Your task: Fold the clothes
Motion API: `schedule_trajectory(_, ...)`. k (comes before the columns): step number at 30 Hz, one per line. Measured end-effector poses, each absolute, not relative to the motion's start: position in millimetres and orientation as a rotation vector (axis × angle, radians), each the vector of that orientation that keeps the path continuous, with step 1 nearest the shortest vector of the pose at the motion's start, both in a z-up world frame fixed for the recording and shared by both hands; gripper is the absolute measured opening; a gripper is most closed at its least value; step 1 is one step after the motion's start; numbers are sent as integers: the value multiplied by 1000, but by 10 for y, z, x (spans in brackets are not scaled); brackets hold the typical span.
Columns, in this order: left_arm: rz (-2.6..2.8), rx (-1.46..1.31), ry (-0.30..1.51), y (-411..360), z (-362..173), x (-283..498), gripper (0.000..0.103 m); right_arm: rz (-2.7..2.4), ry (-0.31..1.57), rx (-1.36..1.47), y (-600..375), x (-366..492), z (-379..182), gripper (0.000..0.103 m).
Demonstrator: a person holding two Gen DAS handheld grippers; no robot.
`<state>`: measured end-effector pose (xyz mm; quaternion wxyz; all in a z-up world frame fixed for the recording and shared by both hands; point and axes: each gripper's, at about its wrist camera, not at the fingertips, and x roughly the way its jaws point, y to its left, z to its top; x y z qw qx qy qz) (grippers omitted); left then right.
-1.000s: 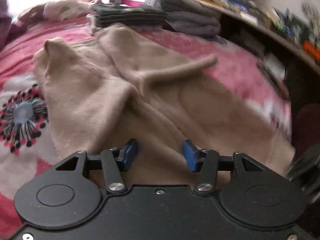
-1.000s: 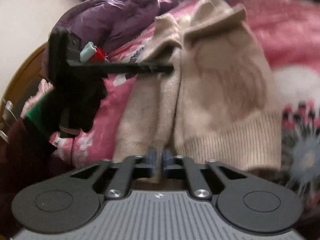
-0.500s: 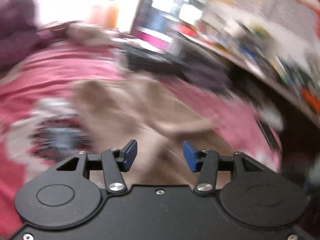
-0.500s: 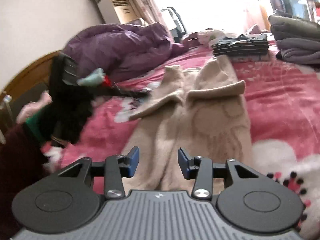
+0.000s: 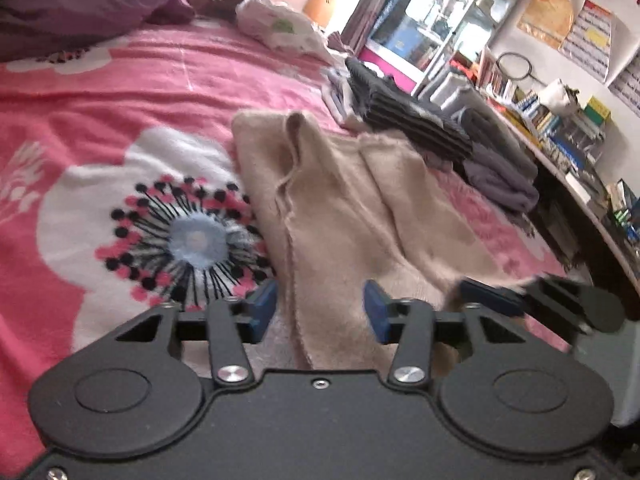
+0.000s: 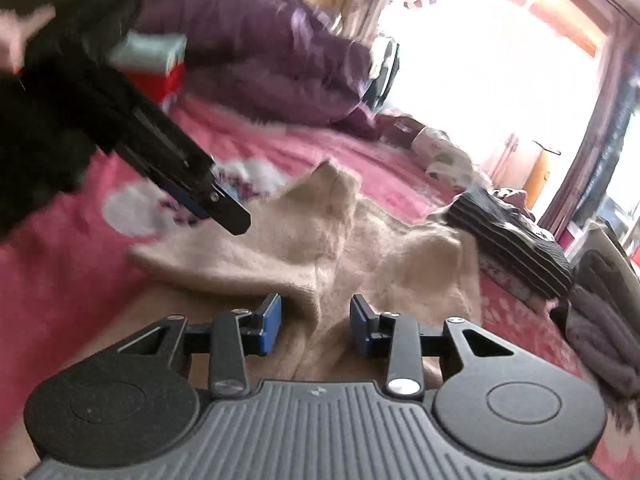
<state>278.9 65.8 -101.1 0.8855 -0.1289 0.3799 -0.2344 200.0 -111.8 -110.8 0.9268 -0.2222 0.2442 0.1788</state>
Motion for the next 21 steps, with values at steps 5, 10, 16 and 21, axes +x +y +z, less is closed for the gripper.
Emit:
schedule_trajectory(5,-534,-219,798,541,-1010,2752,17,352,493,-425,-1175,2063,-1066,11)
schedule_trajectory(10,-607,-194,800,491,-949,2671,17,324,527,-374,-1310,2096,-1068,16)
schedule_trajectory(16,-649,-155,816,479,-954,2614,17,304,522,-452,-1298,2008,-1002,31)
schedule_trajectory(21,-683,-122,829,469,-958,2567,17,280,475,-441,-1323,1799,-811,30)
